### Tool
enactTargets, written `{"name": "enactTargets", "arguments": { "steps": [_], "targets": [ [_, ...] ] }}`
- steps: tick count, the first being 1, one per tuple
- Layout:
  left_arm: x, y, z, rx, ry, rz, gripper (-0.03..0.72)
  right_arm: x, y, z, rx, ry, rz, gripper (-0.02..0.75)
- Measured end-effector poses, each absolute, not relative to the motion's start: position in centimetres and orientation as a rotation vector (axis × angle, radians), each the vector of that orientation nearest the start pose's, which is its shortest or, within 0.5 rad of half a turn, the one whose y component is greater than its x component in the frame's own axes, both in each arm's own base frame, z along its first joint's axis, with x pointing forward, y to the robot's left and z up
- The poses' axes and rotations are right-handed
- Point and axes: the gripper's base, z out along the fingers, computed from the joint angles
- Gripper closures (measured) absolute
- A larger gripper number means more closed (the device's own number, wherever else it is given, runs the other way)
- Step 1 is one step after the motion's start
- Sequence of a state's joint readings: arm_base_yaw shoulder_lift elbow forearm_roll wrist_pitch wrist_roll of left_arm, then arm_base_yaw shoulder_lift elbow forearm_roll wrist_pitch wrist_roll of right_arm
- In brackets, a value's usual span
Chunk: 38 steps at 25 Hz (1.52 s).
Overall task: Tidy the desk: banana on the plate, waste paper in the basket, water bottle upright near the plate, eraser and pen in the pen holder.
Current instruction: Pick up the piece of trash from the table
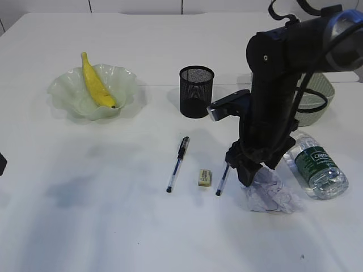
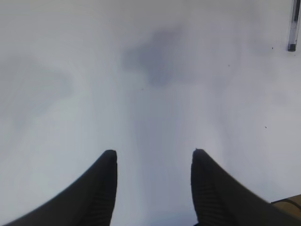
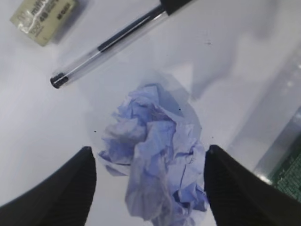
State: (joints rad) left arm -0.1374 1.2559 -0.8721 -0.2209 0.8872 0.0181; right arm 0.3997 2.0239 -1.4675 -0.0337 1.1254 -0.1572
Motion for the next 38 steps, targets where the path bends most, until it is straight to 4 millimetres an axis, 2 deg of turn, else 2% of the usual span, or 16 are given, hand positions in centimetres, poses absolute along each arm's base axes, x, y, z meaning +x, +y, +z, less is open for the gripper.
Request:
{"name": "enactTargets", "arguments": {
  "steps": [4, 8, 11, 16, 18, 26, 33, 38],
  "targets": [
    [22.5, -4.7, 26.6, 0.067, 2.757, -0.305, 0.331, 36.1, 15.0, 16.7, -0.893, 3.046, -0.054, 0.232],
    [22.5, -4.7, 26.6, 0.067, 2.757, -0.305, 0.331, 36.2, 15.0, 16.4, -0.889, 3.055, -0.056, 0.314],
    [22.5, -4.7, 26.6, 0.067, 2.757, -0.305, 0.331, 36.2, 15.0, 16.3, -0.890, 3.057, -0.057, 0.430],
    [22.5, -4.7, 26.6, 0.066, 2.756, -0.305, 0.331, 36.1, 15.0, 16.4, -0.884, 3.070, -0.049, 0.668],
    [22.5, -4.7, 26.6, 0.066, 2.755, -0.305, 0.331, 36.0, 15.0, 16.4, -0.888, 3.088, -0.051, 0.725],
    [22.6, -4.7, 26.7, 0.065, 2.750, -0.304, 0.331, 36.0, 15.3, 18.2, -0.876, 3.084, -0.001, 0.745],
    [22.6, -4.7, 26.7, 0.065, 2.747, -0.304, 0.331, 35.4, 15.1, 22.2, -0.896, 2.977, 0.022, 0.745],
    [22.6, -4.7, 26.7, 0.065, 2.747, -0.304, 0.332, 36.4, 15.0, 26.5, -0.875, 2.838, -0.024, 0.745]
  ]
}}
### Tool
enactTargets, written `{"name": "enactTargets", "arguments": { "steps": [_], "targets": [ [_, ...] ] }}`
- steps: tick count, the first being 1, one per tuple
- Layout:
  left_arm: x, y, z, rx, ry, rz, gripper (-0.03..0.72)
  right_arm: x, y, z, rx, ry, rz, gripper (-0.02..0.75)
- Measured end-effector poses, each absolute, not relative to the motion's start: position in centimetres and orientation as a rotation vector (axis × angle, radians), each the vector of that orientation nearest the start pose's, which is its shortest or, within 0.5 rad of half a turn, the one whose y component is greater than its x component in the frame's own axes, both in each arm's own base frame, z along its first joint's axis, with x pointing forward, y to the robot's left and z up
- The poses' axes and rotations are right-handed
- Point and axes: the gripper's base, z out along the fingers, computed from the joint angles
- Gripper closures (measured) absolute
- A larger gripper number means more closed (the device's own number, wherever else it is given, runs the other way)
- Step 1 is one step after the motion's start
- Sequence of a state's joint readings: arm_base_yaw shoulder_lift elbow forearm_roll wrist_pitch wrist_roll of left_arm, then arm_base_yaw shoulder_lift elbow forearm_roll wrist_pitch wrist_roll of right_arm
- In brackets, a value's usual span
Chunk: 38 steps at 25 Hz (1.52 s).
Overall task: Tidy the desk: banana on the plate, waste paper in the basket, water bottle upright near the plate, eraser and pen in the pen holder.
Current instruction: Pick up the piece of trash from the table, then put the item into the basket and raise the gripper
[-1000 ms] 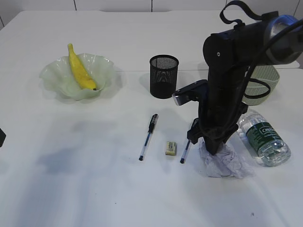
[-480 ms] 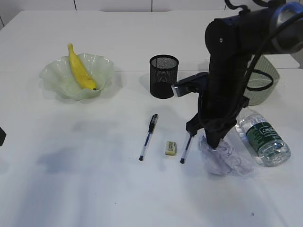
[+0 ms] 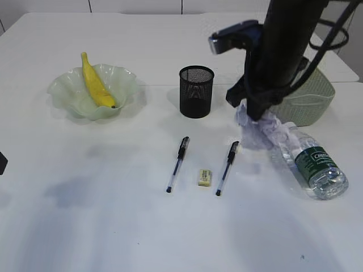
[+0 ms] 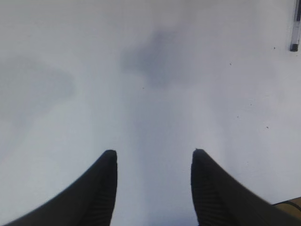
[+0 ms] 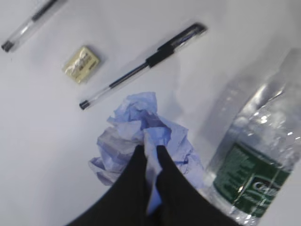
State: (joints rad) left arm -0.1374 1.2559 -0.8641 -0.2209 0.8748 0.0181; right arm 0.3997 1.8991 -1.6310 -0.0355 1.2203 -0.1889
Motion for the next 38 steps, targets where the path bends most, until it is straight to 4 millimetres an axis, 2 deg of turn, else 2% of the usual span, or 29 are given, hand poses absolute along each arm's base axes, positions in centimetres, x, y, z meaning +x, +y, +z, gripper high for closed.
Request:
{"name": "enactTargets", "arguments": {
  "steps": [3, 5, 9, 12, 16, 19, 24, 31, 38],
  "targets": [
    [22.6, -4.7, 26.7, 0.065, 2.747, -0.304, 0.332, 37.4, 14.6, 28.9, -0.804, 2.767, -0.037, 0.746],
    [22.6, -4.7, 26.7, 0.065, 2.747, -0.304, 0.332, 38.2, 13.6, 30.1, -0.723, 2.744, -0.035, 0.746],
    [22.6, -4.7, 26.7, 0.065, 2.746, -0.304, 0.332, 39.6, 9.8, 31.3, -0.501, 2.752, -0.046, 0.746],
    [22.6, -4.7, 26.7, 0.064, 2.745, -0.304, 0.332, 40.4, 6.7, 31.4, -0.332, 2.758, -0.057, 0.746],
    [22.7, -4.7, 26.7, 0.062, 2.731, -0.303, 0.332, 41.7, 3.7, 31.8, -0.159, 2.671, -0.063, 0.746],
    [22.9, -4.7, 26.8, 0.059, 2.712, -0.302, 0.332, 42.8, 2.9, 31.6, -0.070, 2.608, -0.047, 0.746],
    [23.0, -4.7, 26.8, 0.056, 2.698, -0.301, 0.332, 45.0, 2.9, 30.0, -0.019, 2.570, -0.030, 0.746],
    [23.0, -4.7, 26.9, 0.053, 2.697, -0.306, 0.332, 47.9, 2.9, 28.7, 0.046, 2.532, -0.002, 0.746],
    [23.0, -4.7, 26.9, 0.050, 2.696, -0.310, 0.332, 49.7, 0.6, 28.4, 0.185, 2.424, 0.021, 0.746]
  ]
}}
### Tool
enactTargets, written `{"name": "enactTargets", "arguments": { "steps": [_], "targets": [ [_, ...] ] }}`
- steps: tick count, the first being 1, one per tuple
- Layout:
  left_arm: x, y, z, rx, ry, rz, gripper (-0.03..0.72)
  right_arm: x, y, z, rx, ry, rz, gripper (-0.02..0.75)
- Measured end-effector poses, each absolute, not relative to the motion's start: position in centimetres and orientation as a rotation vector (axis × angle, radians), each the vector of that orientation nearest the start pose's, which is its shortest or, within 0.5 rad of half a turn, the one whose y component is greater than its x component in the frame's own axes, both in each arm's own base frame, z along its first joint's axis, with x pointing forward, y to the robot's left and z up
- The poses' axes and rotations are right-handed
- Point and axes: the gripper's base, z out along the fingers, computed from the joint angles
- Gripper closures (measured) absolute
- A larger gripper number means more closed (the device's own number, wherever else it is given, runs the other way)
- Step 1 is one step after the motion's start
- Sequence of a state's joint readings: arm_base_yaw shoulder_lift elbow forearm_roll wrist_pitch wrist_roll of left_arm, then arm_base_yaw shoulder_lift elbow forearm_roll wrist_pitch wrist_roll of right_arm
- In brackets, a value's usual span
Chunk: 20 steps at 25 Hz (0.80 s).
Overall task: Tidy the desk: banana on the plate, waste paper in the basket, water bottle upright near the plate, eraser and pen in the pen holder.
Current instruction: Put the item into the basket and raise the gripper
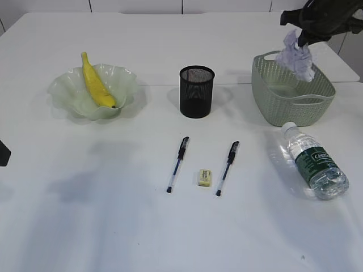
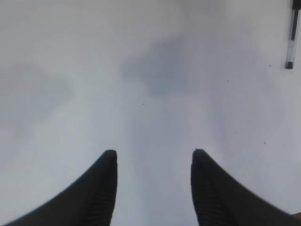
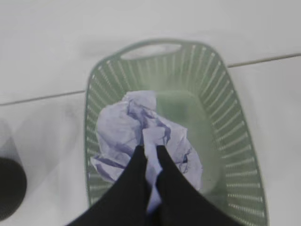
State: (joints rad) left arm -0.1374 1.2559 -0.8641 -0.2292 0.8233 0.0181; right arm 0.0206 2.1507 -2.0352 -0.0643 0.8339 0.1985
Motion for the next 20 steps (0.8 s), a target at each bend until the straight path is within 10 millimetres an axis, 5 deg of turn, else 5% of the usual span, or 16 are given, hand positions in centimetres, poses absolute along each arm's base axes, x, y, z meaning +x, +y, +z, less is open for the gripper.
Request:
{"name": "enactTargets", "arguments": {
  "steps": [9, 20],
  "targets": [
    [23.0, -4.8, 26.9, 0.038, 2.702, -0.334, 0.332, 51.0, -0.4, 26.8, 0.234, 2.378, 0.055, 0.709],
    [22.7, -4.9, 26.8, 0.039, 2.728, -0.344, 0.333, 51.1, -0.2, 25.9, 0.266, 2.407, 0.086, 0.423]
  ]
}}
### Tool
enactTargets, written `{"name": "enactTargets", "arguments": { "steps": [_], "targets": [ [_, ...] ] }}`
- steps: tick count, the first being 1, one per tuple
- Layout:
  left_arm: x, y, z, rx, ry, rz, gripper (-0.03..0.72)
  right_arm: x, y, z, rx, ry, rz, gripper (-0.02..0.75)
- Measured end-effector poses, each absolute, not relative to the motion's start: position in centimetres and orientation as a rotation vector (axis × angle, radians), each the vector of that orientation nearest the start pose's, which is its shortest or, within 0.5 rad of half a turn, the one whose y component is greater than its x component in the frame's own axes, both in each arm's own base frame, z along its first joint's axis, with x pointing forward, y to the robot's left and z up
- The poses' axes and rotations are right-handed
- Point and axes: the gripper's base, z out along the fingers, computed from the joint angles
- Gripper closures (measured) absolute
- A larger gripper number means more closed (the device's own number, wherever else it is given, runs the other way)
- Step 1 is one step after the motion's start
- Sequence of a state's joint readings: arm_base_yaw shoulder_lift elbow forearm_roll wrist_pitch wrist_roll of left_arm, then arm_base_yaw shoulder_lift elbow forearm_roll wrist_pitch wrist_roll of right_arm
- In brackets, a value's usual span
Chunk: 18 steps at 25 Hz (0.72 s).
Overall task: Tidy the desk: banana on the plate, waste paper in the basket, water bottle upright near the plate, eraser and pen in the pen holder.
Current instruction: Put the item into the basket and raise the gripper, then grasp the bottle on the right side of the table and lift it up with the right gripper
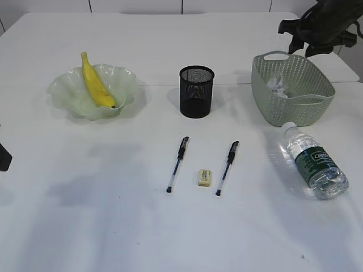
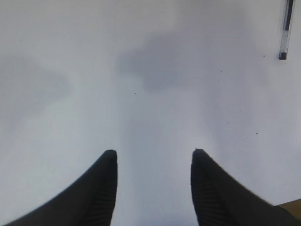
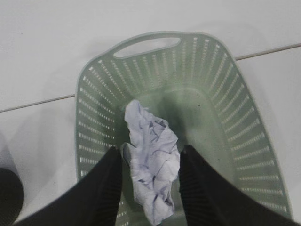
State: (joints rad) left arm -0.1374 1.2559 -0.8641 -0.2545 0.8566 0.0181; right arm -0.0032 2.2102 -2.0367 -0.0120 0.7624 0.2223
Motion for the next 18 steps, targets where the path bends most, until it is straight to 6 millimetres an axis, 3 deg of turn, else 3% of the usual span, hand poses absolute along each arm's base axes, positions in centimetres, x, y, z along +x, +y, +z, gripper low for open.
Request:
{"name": "enactTargets", "arguments": {
  "steps": [6, 15, 18],
  "targets": [
    [22.7, -4.9, 26.8, 0.037, 2.729, -0.347, 0.335, 50.7, -0.1, 27.7, 0.294, 2.448, 0.118, 0.399],
    [22.7, -4.9, 26.8, 0.038, 2.731, -0.347, 0.335, 47.2, 0.1, 34.5, 0.256, 2.447, 0.117, 0.399],
    [22.7, -4.9, 26.8, 0.038, 2.731, -0.347, 0.335, 46.0, 0.3, 35.7, 0.231, 2.477, 0.124, 0.399]
  ]
}}
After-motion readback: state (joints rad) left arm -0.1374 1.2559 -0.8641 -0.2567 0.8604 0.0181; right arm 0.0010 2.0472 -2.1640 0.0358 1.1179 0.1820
